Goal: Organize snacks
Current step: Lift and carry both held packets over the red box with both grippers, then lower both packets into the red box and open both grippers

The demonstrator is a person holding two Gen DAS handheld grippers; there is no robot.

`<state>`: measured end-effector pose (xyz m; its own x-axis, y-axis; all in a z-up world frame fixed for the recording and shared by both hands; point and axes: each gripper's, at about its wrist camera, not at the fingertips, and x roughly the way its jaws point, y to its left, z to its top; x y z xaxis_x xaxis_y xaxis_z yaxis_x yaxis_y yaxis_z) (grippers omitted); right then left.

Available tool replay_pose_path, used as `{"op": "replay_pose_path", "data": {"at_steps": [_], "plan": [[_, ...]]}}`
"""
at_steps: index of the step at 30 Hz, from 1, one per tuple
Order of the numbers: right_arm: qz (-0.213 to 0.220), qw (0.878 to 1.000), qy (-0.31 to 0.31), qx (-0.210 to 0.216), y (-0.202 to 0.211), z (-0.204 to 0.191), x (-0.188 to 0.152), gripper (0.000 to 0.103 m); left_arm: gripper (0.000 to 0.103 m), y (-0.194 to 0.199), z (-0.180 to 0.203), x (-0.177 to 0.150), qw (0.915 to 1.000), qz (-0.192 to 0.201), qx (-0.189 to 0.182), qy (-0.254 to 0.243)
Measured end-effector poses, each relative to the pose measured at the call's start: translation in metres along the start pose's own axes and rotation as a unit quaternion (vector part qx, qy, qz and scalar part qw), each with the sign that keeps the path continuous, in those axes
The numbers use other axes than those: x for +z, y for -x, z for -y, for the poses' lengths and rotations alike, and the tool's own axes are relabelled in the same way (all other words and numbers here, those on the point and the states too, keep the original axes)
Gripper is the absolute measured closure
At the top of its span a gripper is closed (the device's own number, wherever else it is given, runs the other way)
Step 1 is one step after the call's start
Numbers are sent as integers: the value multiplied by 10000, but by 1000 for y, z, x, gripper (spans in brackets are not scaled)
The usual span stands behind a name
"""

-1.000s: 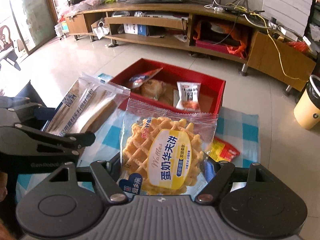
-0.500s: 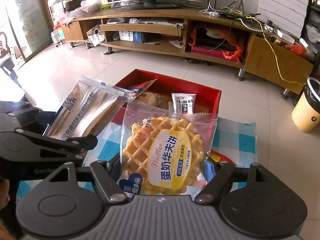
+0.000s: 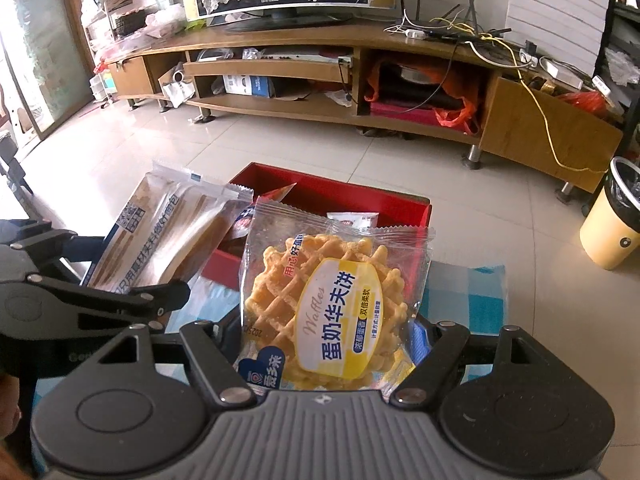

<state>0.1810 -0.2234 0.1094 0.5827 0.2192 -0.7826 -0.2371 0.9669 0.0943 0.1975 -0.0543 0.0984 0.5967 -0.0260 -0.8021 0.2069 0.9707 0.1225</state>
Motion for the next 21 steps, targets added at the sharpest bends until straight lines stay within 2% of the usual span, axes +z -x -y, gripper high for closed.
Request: {"op": "replay_pose_path", "data": {"at_steps": [10, 21], "plan": [[0, 9999, -132, -62, -17, 12, 20, 31, 27, -19, 2, 25, 9999, 33, 134, -65], [-87, 9993, -354, -71, -53, 31, 41, 31, 28, -59, 4, 51, 9998, -90, 199, -24]]}}
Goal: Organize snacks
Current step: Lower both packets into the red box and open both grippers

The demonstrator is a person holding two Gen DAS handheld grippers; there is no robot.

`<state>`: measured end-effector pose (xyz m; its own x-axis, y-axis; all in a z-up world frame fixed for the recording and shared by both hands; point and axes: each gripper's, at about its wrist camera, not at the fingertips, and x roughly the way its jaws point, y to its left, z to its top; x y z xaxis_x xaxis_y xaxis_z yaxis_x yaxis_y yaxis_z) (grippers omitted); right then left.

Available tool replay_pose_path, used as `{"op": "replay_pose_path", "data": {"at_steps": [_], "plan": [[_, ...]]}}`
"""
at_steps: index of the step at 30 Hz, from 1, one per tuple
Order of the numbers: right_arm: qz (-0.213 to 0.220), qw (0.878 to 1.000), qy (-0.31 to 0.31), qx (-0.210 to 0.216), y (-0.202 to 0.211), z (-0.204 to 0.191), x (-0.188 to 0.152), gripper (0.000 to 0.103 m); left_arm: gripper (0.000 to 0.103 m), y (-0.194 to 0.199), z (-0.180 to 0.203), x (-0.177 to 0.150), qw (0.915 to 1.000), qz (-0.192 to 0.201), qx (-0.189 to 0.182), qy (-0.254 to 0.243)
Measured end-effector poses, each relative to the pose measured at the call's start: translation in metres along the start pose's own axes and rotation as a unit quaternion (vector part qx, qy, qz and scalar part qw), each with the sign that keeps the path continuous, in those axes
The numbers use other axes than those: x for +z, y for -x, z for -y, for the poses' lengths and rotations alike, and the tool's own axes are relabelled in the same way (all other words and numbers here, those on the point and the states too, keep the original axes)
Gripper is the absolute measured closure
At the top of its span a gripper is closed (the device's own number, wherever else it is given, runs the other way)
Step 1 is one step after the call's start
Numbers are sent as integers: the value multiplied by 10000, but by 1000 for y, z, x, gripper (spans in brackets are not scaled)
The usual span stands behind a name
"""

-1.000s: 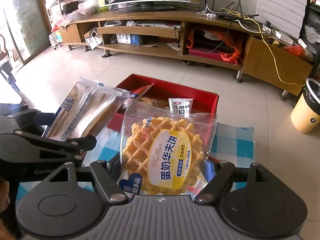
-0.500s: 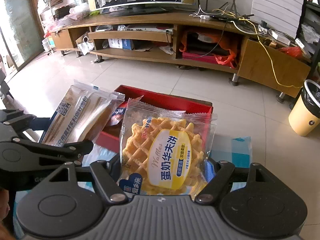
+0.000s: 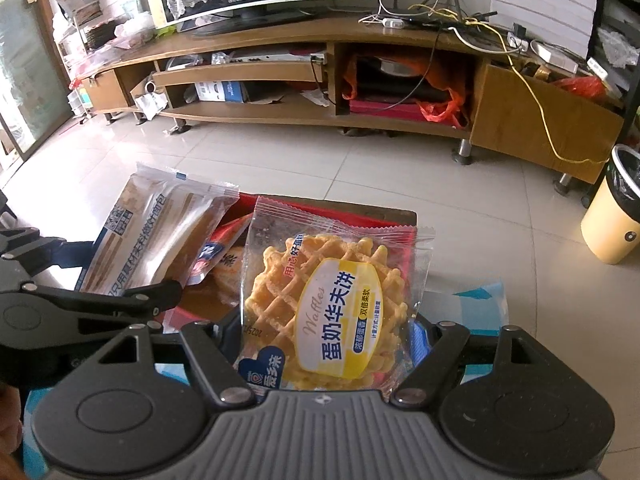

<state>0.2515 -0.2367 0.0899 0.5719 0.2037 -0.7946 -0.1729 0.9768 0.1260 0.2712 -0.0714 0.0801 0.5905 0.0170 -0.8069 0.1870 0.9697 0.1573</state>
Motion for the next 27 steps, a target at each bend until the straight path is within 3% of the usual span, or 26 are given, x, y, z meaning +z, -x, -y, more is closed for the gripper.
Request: {"op": "replay_pose_path", "data": {"at_steps": [27], "plan": [[-515, 9984, -248, 22, -93, 23, 15, 31, 28, -86, 3, 12, 9986, -531, 0, 27]]}}
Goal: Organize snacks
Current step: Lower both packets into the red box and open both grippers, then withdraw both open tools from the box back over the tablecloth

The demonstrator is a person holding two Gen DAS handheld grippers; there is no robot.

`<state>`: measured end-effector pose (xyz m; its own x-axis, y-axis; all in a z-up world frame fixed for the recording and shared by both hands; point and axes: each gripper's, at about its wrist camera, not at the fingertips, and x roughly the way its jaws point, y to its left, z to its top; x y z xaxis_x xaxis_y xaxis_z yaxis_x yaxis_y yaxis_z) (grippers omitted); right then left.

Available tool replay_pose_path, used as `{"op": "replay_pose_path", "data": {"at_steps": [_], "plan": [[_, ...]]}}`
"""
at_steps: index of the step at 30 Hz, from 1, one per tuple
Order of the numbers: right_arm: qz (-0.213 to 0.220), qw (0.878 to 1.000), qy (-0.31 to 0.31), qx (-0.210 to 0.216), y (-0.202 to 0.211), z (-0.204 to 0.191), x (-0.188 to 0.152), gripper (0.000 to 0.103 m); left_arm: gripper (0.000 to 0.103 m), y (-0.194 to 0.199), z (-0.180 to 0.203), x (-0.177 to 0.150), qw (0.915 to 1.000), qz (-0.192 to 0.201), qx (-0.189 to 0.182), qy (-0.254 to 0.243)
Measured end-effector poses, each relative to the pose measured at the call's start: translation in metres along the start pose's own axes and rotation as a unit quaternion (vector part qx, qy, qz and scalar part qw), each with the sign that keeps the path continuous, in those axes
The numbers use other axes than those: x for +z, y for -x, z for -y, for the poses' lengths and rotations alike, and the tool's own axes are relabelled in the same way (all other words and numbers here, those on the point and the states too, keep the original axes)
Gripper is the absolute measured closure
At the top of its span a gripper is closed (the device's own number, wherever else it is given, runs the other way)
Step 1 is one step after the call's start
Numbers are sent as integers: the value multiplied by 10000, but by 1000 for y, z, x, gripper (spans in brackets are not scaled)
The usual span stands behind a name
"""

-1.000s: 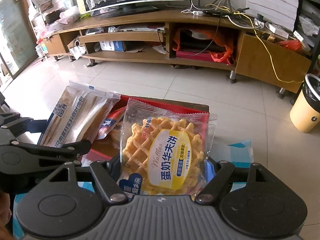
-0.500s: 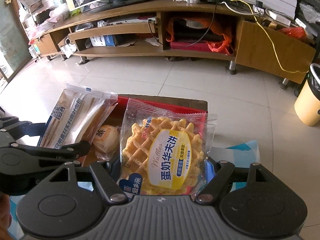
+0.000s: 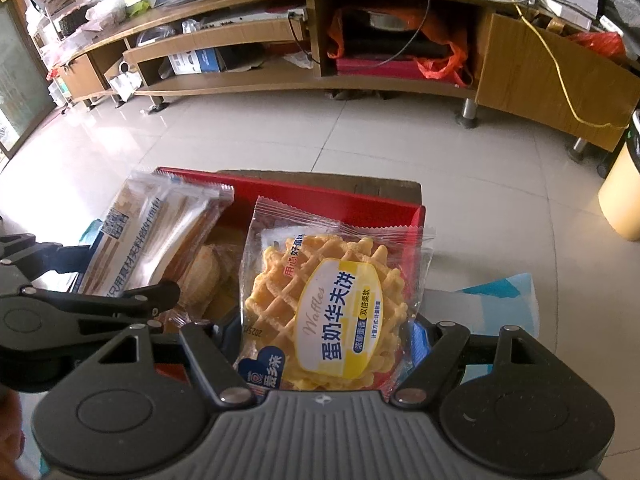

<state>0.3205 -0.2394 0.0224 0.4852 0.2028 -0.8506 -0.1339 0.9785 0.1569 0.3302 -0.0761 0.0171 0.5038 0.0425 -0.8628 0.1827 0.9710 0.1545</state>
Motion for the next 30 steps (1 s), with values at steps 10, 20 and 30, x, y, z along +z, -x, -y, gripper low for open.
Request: {"op": "replay_pose_path", "data": {"at_steps": [10, 20, 30], "plan": [[-119, 9999, -62, 68, -22, 2, 2, 31, 28, -16, 1, 0, 9999, -72, 86, -63], [-127, 9999, 26, -6, -31, 0, 0, 31, 23, -22, 1, -1, 9997, -132, 181, -9], [-229, 9994, 199, -151, -17, -9, -3, 29, 15, 0, -7, -4, 9996, 4, 278, 43]]}}
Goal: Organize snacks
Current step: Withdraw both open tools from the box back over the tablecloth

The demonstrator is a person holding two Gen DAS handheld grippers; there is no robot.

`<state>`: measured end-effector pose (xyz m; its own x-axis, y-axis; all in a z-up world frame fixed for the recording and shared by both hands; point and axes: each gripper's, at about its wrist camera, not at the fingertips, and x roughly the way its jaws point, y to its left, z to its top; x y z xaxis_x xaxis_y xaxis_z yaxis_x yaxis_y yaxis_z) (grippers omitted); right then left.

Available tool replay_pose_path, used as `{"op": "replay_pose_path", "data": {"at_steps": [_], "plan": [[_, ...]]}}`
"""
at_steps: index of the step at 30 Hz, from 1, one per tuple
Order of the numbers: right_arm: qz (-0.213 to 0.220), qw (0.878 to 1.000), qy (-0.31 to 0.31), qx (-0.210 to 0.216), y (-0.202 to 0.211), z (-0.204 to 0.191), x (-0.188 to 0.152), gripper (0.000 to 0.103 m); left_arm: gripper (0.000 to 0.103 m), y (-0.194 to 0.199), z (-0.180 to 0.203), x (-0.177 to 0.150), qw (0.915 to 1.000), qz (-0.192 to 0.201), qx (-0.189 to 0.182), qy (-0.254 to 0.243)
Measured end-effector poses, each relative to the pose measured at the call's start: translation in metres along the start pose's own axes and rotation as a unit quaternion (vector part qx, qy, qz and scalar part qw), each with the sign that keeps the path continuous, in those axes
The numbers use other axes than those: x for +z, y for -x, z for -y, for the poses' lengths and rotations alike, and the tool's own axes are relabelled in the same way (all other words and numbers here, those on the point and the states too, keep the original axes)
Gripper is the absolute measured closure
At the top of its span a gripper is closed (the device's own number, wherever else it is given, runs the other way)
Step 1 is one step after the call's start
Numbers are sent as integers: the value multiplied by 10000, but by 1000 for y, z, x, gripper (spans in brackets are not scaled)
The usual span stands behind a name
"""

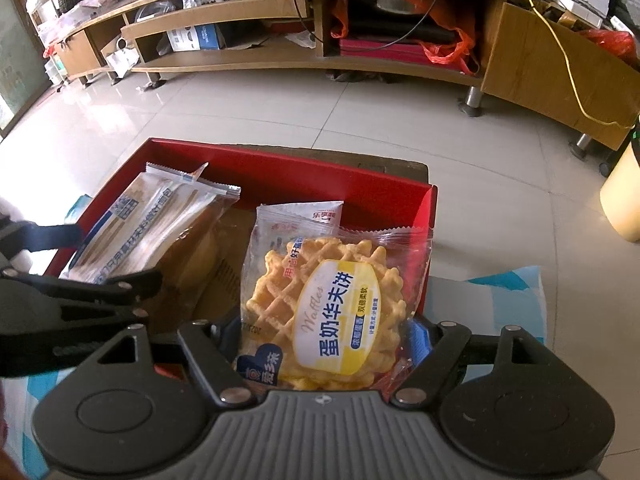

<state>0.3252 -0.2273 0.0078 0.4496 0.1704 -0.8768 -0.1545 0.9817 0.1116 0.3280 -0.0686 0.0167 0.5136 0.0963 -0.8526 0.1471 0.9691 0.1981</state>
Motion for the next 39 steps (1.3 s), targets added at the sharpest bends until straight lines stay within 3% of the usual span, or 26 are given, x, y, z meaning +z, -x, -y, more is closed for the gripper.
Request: {"op": "replay_pose_path", "data": {"at_steps": [4, 16, 33, 39], "plan": [[110, 9999, 72, -112, 6, -3, 0, 24, 15, 6, -3, 0, 10000, 45, 26, 22], [374, 9990, -177, -193, 40, 10, -10, 24, 15, 30, -4, -10, 9997, 101, -176, 98], [362, 9993, -113, -50, 88, 1, -61, 24, 14, 64, 13, -55, 9991, -15, -419, 3], [221, 9997, 25, -34, 98, -2, -91, 24, 14, 63, 21, -84, 9985, -218, -491, -88]]}}
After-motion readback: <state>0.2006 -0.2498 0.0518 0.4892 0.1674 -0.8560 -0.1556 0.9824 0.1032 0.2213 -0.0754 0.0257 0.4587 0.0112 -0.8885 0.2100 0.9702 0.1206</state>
